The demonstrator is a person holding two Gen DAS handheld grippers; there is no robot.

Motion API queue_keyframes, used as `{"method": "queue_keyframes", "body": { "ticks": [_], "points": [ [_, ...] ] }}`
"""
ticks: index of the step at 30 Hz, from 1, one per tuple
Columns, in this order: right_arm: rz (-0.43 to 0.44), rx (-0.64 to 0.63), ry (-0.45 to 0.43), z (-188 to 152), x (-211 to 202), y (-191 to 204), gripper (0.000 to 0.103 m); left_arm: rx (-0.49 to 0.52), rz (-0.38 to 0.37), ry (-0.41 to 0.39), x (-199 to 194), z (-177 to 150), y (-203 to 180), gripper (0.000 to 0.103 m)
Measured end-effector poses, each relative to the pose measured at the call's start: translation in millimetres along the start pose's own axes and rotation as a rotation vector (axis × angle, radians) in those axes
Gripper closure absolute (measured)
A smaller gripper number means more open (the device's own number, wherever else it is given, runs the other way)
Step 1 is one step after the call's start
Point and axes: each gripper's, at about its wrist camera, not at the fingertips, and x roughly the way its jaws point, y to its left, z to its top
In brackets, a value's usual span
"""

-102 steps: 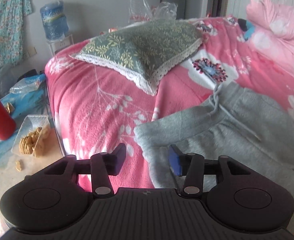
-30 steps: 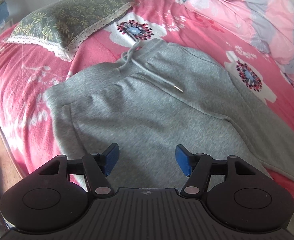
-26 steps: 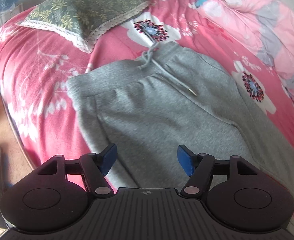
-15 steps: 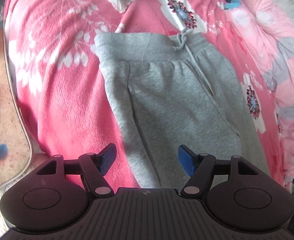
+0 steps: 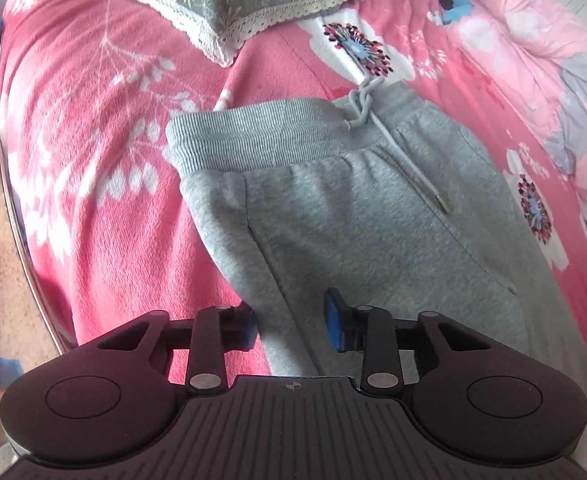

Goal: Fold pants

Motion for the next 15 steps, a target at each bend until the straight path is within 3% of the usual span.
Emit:
{"method": "queue_keyframes", "body": {
  "ticks": [4, 7, 15],
  "points": [
    [-0.009, 0.031, -0.053, 3, -4, -11, 0.0, 0.056, 0.029, -0.06, -6, 0, -8, 0.0],
    [-0.01, -0.024, -0.114, -1, -11, -3, 0.0, 0.119, 0.028, -0.123, -19, -2, -22, 0.0],
    [-0.016, -0.388, -0.297, 17, -27, 102, 0.0, 0.24, -0.046, -0.276, -52, 22, -90, 0.0]
  ]
}}
